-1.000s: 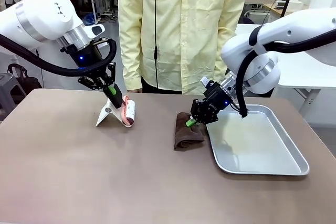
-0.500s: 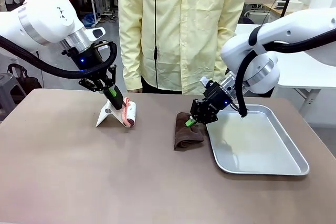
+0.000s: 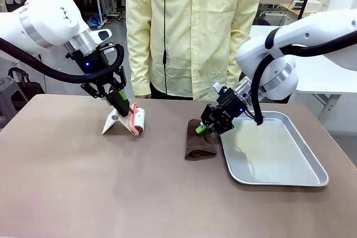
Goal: Clean the surface of the table.
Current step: Return the Lint Roller and towel to their original positions.
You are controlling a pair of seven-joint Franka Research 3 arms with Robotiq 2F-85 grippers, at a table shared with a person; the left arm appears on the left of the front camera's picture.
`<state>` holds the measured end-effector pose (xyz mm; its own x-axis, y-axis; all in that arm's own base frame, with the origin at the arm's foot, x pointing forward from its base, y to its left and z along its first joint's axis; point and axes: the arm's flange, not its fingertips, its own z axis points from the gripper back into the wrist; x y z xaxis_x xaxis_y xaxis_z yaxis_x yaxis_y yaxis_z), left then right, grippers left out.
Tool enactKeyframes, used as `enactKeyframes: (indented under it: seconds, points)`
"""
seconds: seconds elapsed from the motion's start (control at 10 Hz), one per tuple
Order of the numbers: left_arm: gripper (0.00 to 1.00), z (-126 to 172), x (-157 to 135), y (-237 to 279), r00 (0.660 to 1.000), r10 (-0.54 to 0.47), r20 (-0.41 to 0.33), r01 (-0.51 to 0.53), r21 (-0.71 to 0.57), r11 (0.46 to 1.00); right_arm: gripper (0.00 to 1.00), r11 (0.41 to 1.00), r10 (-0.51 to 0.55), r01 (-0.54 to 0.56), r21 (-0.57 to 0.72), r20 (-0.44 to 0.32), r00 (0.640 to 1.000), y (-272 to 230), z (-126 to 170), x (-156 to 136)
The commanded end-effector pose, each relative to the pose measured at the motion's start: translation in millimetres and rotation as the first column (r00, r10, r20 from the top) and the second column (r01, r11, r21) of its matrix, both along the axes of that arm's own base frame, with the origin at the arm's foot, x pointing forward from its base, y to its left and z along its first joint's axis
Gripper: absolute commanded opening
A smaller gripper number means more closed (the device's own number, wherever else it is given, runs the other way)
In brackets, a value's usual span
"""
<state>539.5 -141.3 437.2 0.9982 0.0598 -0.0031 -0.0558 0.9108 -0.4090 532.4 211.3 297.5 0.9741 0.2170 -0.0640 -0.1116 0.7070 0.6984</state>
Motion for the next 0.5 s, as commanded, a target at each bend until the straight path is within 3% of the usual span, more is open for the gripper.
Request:
enactKeyframes:
  seconds: [0.0, 0.4]
  points:
    - [1.00, 8, -2, 2, 0.999, 0.036, 0.026, -0.036, 0.020, 0.999, 1.00, 0.998, 0.017, -0.018, 0.065, 0.015, 1.000, 2, -1, 2]
    - [1.00, 28, -33, 6, 0.998, 0.012, 0.060, -0.012, 0.002, 1.000, 1.00, 0.995, 0.060, -0.061, 0.076, 0.008, 0.998, 4, -4, 3]
